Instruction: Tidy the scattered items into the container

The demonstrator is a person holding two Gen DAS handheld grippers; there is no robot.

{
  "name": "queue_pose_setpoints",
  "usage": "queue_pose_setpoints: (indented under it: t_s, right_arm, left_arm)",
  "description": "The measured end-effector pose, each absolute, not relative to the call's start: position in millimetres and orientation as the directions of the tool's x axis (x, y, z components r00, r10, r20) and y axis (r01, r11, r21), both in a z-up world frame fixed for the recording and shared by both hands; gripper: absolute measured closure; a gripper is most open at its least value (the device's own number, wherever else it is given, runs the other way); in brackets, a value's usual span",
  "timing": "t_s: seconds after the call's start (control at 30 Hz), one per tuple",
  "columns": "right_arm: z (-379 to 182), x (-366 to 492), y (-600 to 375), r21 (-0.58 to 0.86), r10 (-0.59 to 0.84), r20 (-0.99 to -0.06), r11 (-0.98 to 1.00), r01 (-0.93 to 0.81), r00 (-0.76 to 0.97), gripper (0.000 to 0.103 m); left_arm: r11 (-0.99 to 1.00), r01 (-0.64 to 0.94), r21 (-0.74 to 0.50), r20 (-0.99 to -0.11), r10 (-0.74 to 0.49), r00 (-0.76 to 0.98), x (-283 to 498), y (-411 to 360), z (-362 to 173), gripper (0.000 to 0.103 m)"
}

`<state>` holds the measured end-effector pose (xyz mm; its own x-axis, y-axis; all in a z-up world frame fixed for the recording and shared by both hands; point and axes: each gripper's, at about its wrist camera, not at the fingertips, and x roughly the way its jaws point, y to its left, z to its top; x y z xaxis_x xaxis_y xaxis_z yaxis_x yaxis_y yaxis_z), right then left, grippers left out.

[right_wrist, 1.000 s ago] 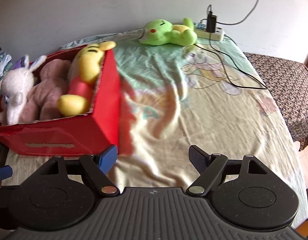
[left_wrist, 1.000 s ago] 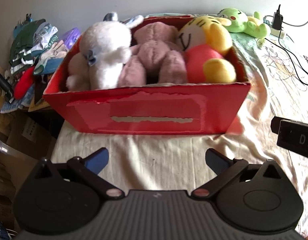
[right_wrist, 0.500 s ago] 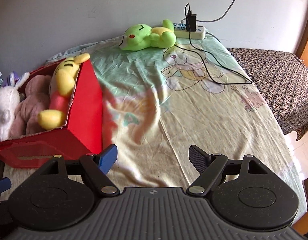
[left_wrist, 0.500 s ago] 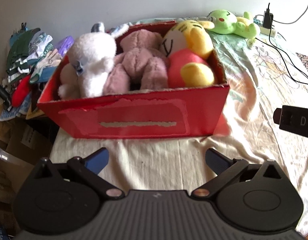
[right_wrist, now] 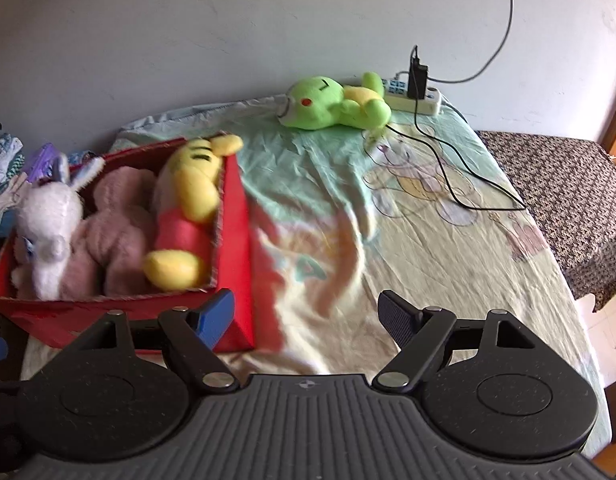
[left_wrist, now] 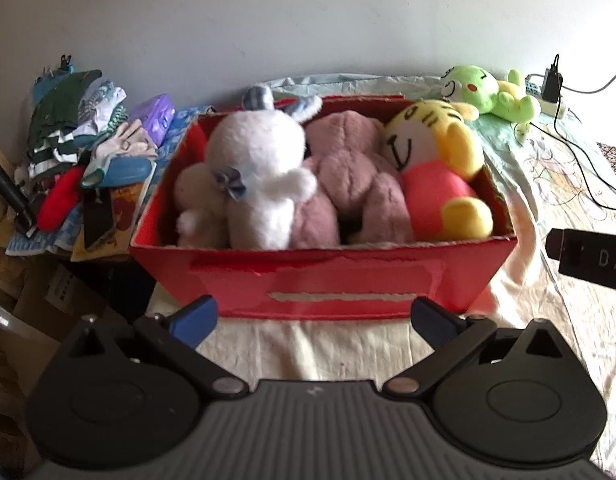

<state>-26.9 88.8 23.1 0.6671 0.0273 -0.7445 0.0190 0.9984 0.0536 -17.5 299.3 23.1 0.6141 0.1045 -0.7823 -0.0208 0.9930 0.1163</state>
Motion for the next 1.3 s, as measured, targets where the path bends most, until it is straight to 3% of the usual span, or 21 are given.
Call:
queue_pose_setpoints:
  t_s: [0.5, 1.3]
  right_arm:
    - [53, -10, 134, 0.035, 0.027, -0.699, 0.999, -0.004, 0.715, 0.022]
    - [53, 19, 187, -0.012, 0.016, -0.704, 0.999, -0.034, 0.71, 0.022]
  left_arm:
    - [0.997, -0.029, 0.075, -0.777, 0.077, 0.625, 12, 339, 40, 0.0]
    - [0.992, -0.084, 0.091, -0.793, 0.123, 0.597, 51, 386, 41, 0.0]
